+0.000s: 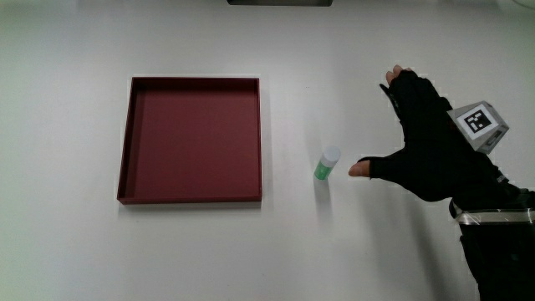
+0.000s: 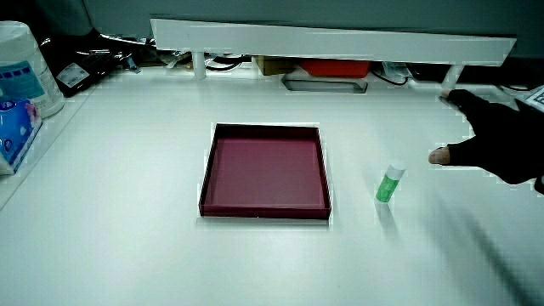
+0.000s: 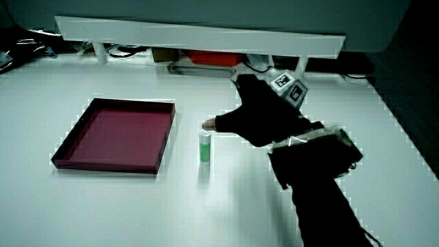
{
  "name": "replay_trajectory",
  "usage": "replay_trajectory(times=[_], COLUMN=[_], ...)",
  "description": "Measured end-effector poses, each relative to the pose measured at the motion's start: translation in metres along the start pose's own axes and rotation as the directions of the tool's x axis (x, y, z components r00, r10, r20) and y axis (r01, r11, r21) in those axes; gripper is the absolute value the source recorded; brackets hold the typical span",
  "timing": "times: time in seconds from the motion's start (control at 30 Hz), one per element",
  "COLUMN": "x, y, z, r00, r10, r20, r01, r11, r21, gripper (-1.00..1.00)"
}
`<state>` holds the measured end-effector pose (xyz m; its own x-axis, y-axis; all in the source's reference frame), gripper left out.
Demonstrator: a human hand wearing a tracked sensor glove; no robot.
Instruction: Pick glue stick
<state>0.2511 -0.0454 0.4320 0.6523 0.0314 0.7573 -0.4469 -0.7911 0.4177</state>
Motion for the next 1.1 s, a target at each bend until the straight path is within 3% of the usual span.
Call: replay_trajectory(times=[0.03, 0.07, 0.1, 0.13, 0.17, 0.47, 0.6, 1.1], x=[0.001, 0.005, 0.005, 0.009, 0.01, 0.022, 0.025, 0.035], y=[0.0, 0.002, 0.002, 0.004, 0.004, 0.01, 0.012, 0.024], z=[-0.003, -0.006, -0.009, -0.013, -0.016, -0.042, -0.056, -0.091], r00=[1.0, 1.0, 1.0, 0.998, 0.999, 0.995, 0.988, 0.968], r10=[-0.018, 0.002, -0.023, 0.007, -0.033, -0.055, -0.096, -0.134], r20=[-0.011, -0.003, -0.009, -0.057, -0.017, -0.082, -0.123, -0.214], r01=[0.018, -0.002, 0.023, -0.008, 0.033, 0.048, 0.08, 0.092], r11=[0.9998, 1.0, 0.9996, 0.9996, 0.9988, 0.9951, 0.9888, 0.9762], r21=[-0.009, -0.009, -0.017, -0.026, -0.036, -0.087, -0.126, -0.197], gripper=[0.0, 0.0, 0.0, 0.0, 0.0, 0.0, 0.0, 0.0])
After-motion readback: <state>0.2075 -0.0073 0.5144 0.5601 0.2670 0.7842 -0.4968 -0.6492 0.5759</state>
